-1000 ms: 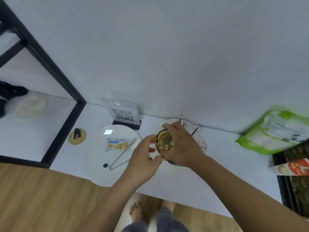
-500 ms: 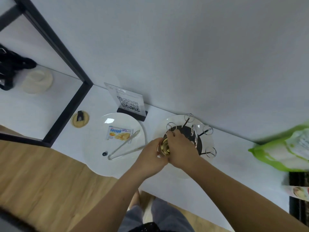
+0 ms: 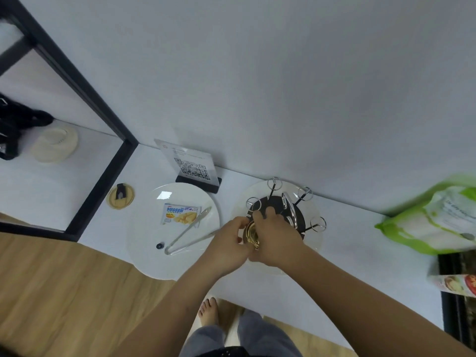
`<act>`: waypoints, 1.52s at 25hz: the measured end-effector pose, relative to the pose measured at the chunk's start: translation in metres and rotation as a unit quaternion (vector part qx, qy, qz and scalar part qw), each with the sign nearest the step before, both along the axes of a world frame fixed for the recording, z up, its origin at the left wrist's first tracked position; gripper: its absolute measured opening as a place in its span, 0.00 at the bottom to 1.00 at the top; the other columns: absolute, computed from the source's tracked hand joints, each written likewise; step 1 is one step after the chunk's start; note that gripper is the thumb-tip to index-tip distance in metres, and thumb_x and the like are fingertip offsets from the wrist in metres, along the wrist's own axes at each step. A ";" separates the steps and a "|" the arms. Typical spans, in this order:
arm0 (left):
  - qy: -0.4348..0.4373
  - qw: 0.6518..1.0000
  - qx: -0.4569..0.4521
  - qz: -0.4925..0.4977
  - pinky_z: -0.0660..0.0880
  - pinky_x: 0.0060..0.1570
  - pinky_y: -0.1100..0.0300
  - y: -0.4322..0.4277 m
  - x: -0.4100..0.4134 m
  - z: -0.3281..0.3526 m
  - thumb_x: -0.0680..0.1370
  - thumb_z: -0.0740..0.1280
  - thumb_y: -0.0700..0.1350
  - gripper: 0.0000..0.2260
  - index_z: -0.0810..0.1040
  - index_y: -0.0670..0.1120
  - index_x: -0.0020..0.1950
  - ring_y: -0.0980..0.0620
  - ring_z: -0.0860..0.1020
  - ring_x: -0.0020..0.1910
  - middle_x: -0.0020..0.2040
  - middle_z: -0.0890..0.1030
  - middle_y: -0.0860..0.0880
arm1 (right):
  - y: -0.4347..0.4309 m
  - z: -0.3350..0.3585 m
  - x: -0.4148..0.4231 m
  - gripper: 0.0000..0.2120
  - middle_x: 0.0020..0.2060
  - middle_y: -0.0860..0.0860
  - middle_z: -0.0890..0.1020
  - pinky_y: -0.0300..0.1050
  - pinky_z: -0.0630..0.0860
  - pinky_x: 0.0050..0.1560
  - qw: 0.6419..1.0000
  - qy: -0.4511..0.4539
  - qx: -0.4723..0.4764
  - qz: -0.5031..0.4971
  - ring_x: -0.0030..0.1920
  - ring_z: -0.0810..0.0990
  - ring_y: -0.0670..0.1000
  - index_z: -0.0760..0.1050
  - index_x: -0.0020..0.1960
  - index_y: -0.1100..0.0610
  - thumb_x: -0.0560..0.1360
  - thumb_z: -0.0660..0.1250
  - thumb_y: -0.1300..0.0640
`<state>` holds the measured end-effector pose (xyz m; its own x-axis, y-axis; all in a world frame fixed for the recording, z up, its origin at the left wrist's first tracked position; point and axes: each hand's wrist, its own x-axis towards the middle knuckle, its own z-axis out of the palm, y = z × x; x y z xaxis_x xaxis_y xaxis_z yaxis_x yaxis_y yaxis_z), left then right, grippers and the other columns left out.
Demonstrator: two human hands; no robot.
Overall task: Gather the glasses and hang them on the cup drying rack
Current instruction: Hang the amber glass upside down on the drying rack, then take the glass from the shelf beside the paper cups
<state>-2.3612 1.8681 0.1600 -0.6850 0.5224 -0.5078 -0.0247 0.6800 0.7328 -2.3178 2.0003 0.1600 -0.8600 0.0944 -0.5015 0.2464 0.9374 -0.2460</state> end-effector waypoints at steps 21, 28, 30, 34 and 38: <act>0.216 0.871 0.237 -0.372 0.56 0.68 0.61 0.022 0.092 0.131 0.74 0.72 0.50 0.31 0.63 0.55 0.74 0.55 0.61 0.73 0.75 0.64 0.55 | -0.030 0.149 0.262 0.28 0.72 0.56 0.68 0.54 0.75 0.55 0.848 0.182 0.288 -0.405 0.70 0.67 0.58 0.67 0.72 0.52 0.76 0.65 0.41; 0.210 0.775 0.301 -0.515 0.57 0.66 0.66 0.062 0.224 0.157 0.74 0.71 0.51 0.30 0.63 0.55 0.74 0.59 0.61 0.72 0.73 0.64 0.59 | -0.045 0.170 0.403 0.23 0.65 0.56 0.74 0.53 0.76 0.51 0.767 0.170 0.323 -0.527 0.63 0.73 0.59 0.71 0.66 0.53 0.75 0.66 0.44; 0.205 0.759 0.299 -0.541 0.61 0.67 0.61 0.075 0.271 0.157 0.74 0.71 0.52 0.30 0.64 0.55 0.74 0.56 0.63 0.73 0.75 0.65 0.56 | -0.046 0.166 0.452 0.23 0.66 0.56 0.74 0.54 0.74 0.55 0.749 0.157 0.329 -0.554 0.64 0.72 0.60 0.71 0.67 0.53 0.76 0.64 0.44; 0.199 0.738 0.288 -0.576 0.63 0.66 0.59 0.099 0.376 0.153 0.75 0.71 0.52 0.30 0.63 0.55 0.74 0.54 0.63 0.74 0.76 0.65 0.54 | -0.036 0.154 0.552 0.27 0.72 0.56 0.68 0.56 0.69 0.62 0.724 0.161 0.318 -0.590 0.69 0.68 0.58 0.65 0.72 0.52 0.77 0.62 0.43; 0.205 0.730 0.253 -0.601 0.67 0.68 0.50 0.123 0.478 0.154 0.75 0.68 0.57 0.31 0.59 0.60 0.75 0.53 0.62 0.74 0.77 0.62 0.56 | -0.016 0.147 0.648 0.28 0.74 0.55 0.66 0.53 0.67 0.64 0.716 0.164 0.296 -0.611 0.71 0.67 0.57 0.64 0.74 0.51 0.77 0.63 0.43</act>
<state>-1.8833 1.9909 0.3137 0.3824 0.9207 0.0780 0.6590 -0.3309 0.6755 -1.6699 1.9846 0.3073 -0.0160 0.9889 0.1475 0.9913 0.0350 -0.1269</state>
